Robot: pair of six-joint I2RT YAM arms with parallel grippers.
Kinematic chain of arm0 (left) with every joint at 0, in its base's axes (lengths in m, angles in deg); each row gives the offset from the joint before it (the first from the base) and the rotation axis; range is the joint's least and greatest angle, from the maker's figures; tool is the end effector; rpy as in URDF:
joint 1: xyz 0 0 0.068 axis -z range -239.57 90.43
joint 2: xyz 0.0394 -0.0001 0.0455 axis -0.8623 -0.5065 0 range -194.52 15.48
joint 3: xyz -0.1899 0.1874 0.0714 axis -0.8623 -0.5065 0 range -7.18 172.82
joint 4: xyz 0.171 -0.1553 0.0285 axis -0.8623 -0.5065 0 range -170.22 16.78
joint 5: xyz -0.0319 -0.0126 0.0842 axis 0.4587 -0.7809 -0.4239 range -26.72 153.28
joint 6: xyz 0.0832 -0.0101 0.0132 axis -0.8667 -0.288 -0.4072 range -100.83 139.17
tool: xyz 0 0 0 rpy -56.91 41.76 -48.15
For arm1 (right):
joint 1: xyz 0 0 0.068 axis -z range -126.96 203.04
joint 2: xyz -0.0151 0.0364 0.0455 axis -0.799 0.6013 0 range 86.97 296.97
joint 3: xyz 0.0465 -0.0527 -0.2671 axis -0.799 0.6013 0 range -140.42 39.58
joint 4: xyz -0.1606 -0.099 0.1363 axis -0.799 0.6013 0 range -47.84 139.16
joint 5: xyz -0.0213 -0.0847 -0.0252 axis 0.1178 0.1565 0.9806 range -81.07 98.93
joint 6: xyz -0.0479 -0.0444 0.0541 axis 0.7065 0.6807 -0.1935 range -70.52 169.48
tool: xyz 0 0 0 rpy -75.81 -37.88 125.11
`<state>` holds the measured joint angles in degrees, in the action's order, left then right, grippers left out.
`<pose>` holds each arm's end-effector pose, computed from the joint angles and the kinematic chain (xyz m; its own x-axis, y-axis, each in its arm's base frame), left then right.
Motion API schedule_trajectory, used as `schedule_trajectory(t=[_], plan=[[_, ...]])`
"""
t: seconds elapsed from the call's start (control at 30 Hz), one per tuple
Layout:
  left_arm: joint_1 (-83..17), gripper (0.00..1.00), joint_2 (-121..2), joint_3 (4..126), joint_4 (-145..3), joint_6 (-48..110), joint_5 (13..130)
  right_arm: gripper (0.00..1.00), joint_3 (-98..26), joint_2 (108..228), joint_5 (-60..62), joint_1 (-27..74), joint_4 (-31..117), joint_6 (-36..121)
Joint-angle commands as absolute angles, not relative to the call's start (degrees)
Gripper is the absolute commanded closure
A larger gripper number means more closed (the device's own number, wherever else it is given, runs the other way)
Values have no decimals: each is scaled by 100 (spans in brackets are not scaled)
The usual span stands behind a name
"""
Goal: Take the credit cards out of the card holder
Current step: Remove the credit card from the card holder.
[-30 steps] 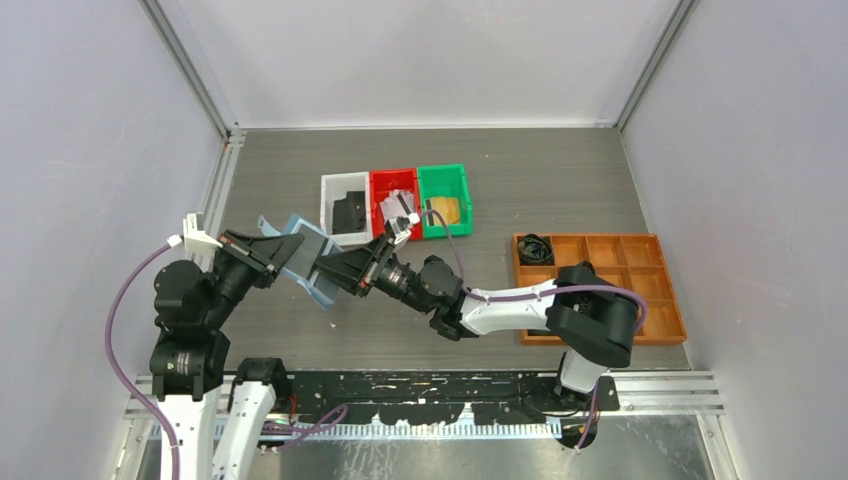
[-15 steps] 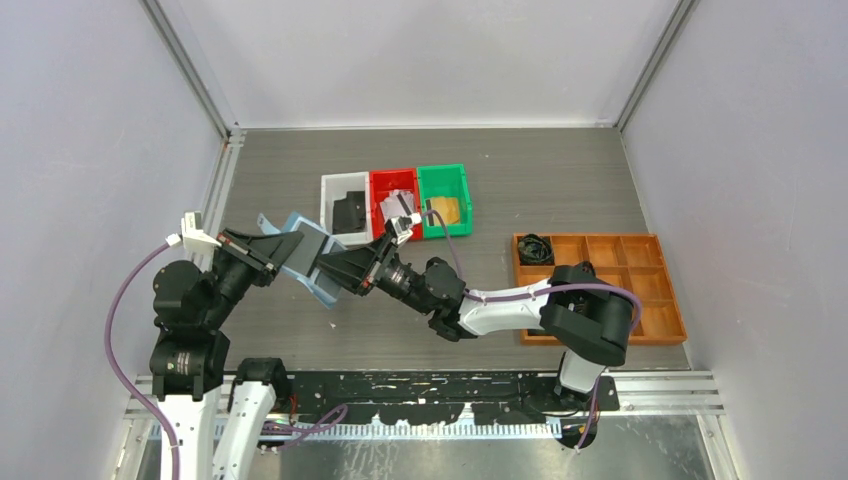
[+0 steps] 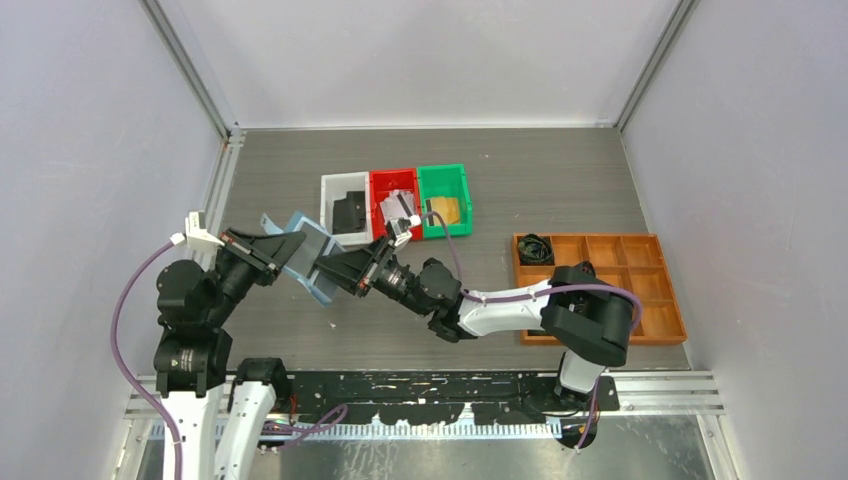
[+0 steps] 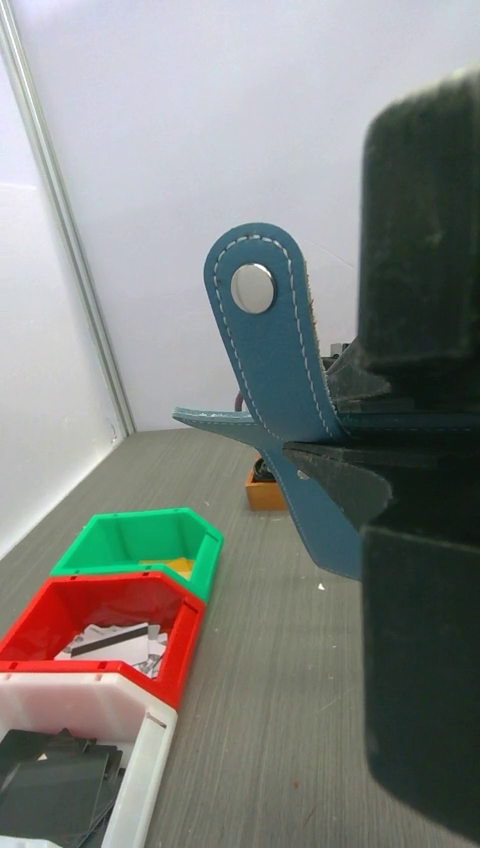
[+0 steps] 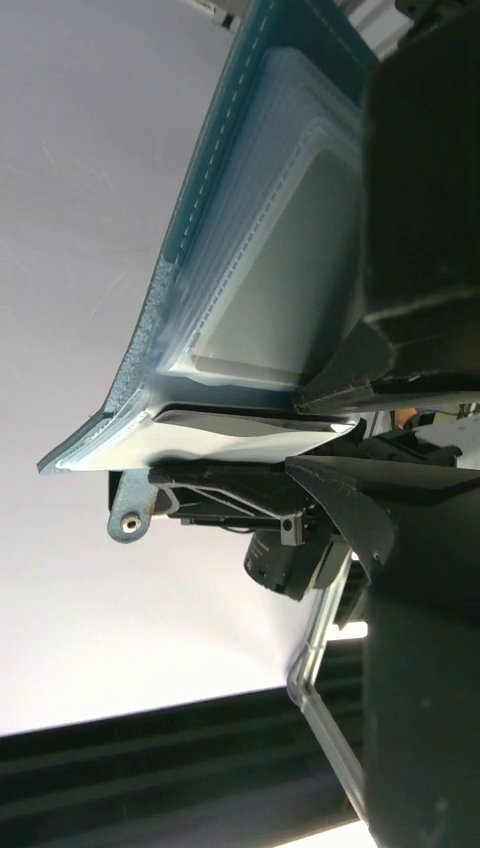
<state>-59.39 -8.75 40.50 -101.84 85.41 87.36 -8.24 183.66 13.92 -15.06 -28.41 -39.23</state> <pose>0.0901 -0.0307 0.3508 -0.4108 -0.8343 -0.3676 0.0823 0.3676 -0.9263 0.1459 0.3454 0.3121 -0.8908 0.4543 0.0113 -0.1580 -0.3328 0.9297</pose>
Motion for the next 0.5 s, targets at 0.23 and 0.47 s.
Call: schedule_trajectory(t=[0.23, 0.47], plan=[[-5904, 99, -826, 3996, -9820, 8746, 9711, 80, -1646, 18090, 1707, -1573, -2819, -3372], [-5905, 87, -859, 4150, -9845, 8751, 9622, 99, -1278, 18041, 1740, -1565, -3277, -3351]])
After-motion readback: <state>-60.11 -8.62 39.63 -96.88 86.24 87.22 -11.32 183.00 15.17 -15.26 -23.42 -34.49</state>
